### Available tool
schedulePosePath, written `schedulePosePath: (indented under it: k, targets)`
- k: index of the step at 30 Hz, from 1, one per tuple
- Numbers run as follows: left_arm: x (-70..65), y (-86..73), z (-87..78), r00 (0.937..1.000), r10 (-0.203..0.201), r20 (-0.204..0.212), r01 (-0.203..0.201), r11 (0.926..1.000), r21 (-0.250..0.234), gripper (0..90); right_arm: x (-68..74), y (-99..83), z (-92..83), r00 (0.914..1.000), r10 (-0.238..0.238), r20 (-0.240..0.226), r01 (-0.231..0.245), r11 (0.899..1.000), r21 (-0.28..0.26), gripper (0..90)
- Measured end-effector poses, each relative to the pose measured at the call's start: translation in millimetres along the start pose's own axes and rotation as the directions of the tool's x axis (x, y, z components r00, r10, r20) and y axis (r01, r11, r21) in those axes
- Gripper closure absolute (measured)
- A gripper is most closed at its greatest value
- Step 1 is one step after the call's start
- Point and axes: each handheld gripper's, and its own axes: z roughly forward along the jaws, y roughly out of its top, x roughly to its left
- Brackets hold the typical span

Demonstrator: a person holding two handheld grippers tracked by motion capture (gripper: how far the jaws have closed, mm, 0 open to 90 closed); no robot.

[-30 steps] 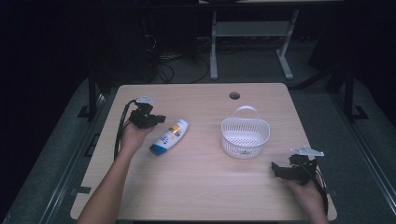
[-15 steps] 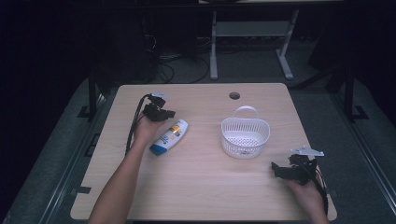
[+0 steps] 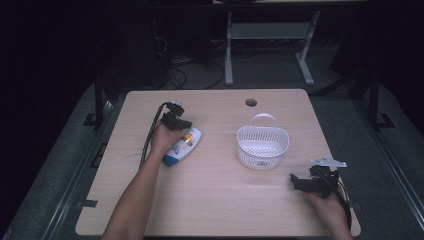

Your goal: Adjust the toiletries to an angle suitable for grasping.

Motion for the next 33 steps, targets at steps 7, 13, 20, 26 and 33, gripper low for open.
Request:
schedulePosePath:
  k: [7,13,20,26,33]
  targets:
    - [-3.3,0.0,1.4,0.9998,0.009,0.020,-0.009,0.9999,0.013,90.0,-0.1,0.1,0.1,1.0000,-0.002,-0.001,0.002,1.000,0.000,0.9]
    - [-12.0,2.2,1.9,0.9980,0.029,0.056,-0.030,0.9993,0.022,90.0,0.0,0.3,0.4,1.0000,-0.002,-0.003,0.002,1.000,0.000,1.0]
    - [-24.5,5.0,1.0,0.9940,0.058,0.092,-0.062,0.9974,0.037,90.0,0.0,0.3,0.3,1.0000,-0.003,-0.002,0.003,1.000,0.000,0.9]
    - [-39.1,7.1,0.9,0.9888,0.078,0.127,-0.084,0.9957,0.040,90.0,0.0,0.3,0.3,1.0000,-0.002,-0.002,0.002,1.000,0.000,0.9]
    - [-52.7,5.2,1.6,0.9841,0.097,0.149,-0.105,0.9934,0.046,90.0,0.0,0.3,0.3,1.0000,-0.003,-0.002,0.003,1.000,0.000,0.9]
